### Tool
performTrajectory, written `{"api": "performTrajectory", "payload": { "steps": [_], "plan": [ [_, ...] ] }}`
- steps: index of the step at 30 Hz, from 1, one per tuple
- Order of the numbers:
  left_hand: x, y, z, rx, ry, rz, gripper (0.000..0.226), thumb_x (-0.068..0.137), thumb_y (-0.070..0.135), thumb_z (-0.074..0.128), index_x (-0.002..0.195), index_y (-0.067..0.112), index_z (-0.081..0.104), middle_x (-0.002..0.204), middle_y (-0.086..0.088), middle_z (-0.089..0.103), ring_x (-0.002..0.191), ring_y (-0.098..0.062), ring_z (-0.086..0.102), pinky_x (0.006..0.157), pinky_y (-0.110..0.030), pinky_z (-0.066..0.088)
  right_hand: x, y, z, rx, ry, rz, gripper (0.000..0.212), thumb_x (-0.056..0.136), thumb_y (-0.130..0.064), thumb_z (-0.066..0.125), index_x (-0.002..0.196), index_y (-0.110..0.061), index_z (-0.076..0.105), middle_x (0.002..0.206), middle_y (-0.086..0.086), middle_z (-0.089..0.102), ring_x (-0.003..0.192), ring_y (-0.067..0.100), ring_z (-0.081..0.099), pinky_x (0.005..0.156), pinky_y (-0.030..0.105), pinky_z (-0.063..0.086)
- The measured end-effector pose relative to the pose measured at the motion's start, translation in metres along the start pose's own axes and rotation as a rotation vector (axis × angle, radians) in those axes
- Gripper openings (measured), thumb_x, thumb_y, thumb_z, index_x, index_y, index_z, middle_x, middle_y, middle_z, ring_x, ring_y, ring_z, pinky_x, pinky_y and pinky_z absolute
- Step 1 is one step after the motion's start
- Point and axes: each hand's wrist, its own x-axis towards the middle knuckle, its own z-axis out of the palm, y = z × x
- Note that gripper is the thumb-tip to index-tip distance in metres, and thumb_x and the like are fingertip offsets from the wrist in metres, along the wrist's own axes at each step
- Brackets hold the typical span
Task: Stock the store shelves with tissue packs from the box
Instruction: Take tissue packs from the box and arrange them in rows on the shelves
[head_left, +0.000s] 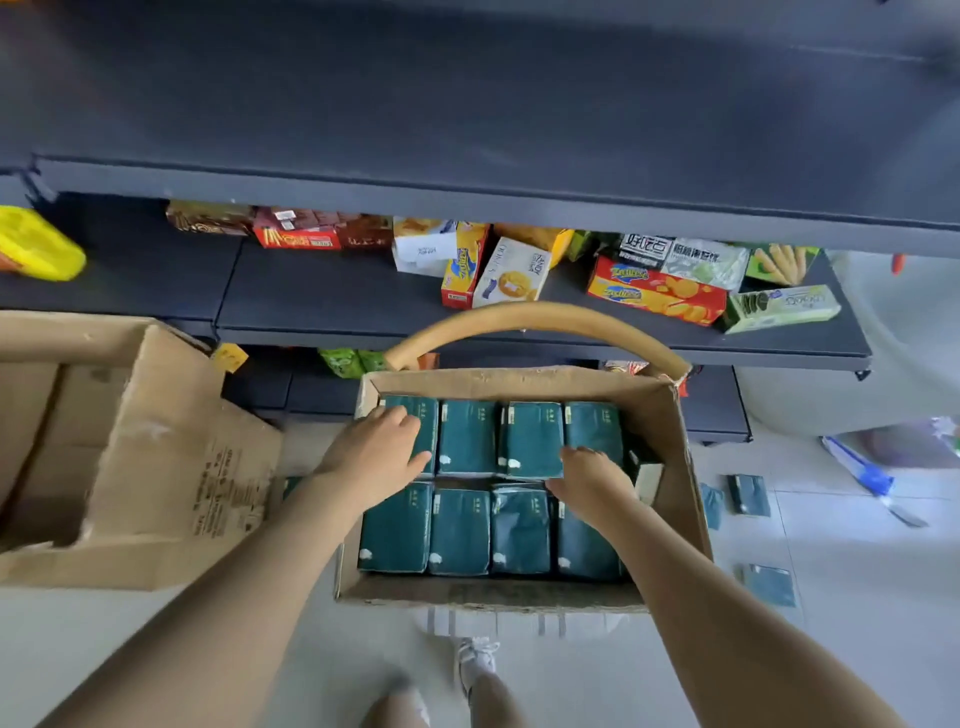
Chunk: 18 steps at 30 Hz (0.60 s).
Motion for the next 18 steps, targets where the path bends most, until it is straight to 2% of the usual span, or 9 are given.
{"api": "performTrajectory", "payload": {
  "steps": [3, 7, 12, 15, 18],
  "plan": [
    [0.016, -0.007, 0.027, -0.025, -0.07, 0.013, 0.043, 0.099, 0.043, 0.038, 0.128, 0.013, 0.047, 0.127, -0.002, 0.05, 0.119, -0.019, 0.046, 0.093, -0.032, 0.044, 0.026, 0.002, 0.02, 0.096, -0.015, 0.061, 0.031, 0.096, -0.029, 0.049, 0.116, -0.006, 0.049, 0.115, 0.012, 0.057, 0.109, 0.028, 0.051, 0.074, 0.033, 0.043],
    [0.033, -0.017, 0.055, -0.039, -0.119, 0.038, 0.041, 0.098, 0.042, 0.038, 0.126, 0.014, 0.049, 0.126, -0.001, 0.051, 0.116, -0.018, 0.048, 0.091, -0.03, 0.042, 0.057, -0.004, 0.042, 0.267, 0.038, 0.177, 0.045, 0.096, -0.035, 0.049, 0.125, -0.002, 0.046, 0.125, 0.016, 0.051, 0.118, 0.031, 0.046, 0.09, 0.037, 0.043],
    [0.049, -0.028, 0.075, -0.024, -0.178, 0.067, 0.041, 0.098, 0.043, 0.038, 0.126, 0.015, 0.05, 0.127, 0.0, 0.051, 0.119, -0.018, 0.047, 0.103, -0.035, 0.035, 0.085, -0.025, 0.062, 0.499, 0.157, 0.443, 0.063, 0.09, -0.043, 0.057, 0.13, 0.002, 0.038, 0.133, 0.021, 0.041, 0.125, 0.035, 0.04, 0.1, 0.04, 0.038],
    [0.056, -0.034, 0.08, -0.044, -0.19, 0.091, 0.041, 0.098, 0.044, 0.038, 0.127, 0.016, 0.049, 0.128, 0.001, 0.05, 0.119, -0.017, 0.047, 0.106, -0.037, 0.032, 0.096, -0.034, 0.07, 0.493, 0.157, 0.502, 0.073, 0.083, -0.049, 0.064, 0.13, -0.001, 0.037, 0.136, 0.019, 0.041, 0.128, 0.033, 0.036, 0.101, 0.04, 0.037],
    [0.059, -0.036, 0.077, -0.078, -0.187, 0.105, 0.042, 0.098, 0.043, 0.039, 0.129, 0.017, 0.048, 0.131, 0.002, 0.049, 0.12, -0.017, 0.047, 0.105, -0.035, 0.032, 0.099, -0.032, 0.07, 0.531, 0.17, 0.555, 0.076, 0.077, -0.053, 0.07, 0.127, -0.003, 0.043, 0.133, 0.015, 0.045, 0.126, 0.031, 0.038, 0.1, 0.039, 0.037]
  ]
}}
